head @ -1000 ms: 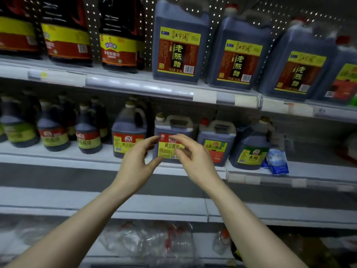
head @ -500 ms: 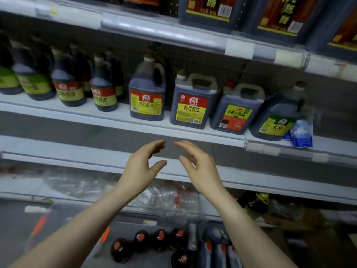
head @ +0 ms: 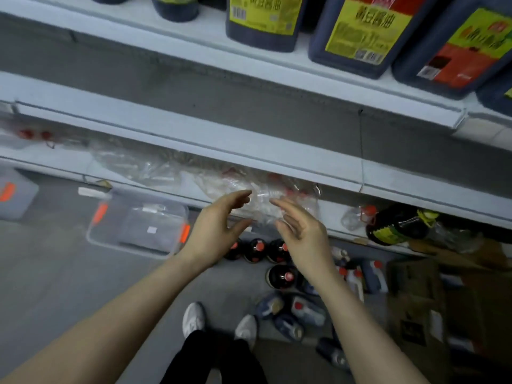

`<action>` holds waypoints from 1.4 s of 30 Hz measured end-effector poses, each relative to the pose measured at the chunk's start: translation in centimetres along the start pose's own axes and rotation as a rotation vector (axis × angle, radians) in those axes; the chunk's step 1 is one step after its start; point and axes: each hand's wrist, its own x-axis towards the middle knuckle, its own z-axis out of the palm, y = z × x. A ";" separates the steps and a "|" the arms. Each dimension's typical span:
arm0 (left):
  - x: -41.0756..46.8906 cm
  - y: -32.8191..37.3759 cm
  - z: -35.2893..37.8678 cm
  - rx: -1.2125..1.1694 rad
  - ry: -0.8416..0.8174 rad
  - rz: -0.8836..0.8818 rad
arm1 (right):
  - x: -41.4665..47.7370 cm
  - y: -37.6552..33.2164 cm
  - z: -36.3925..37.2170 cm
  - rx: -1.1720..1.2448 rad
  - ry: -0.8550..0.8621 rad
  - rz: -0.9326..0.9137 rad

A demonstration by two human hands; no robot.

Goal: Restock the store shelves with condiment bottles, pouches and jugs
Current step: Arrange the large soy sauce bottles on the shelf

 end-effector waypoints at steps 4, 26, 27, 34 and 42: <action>-1.1 -4.8 1.4 0.018 -0.021 -0.097 | -0.6 4.0 3.3 0.009 -0.044 0.059; -6.9 -36.6 14.7 -0.009 -0.109 -0.593 | -3.2 30.7 22.4 -0.092 -0.368 0.420; -6.9 -38.5 15.4 -0.001 -0.106 -0.607 | -2.8 32.3 23.8 -0.093 -0.389 0.430; -5.8 -48.2 18.0 0.035 -0.082 -0.673 | -0.7 40.1 31.2 -0.127 -0.446 0.497; -4.5 -57.4 19.9 0.032 0.022 -0.737 | 0.8 47.4 39.3 -0.139 -0.399 0.573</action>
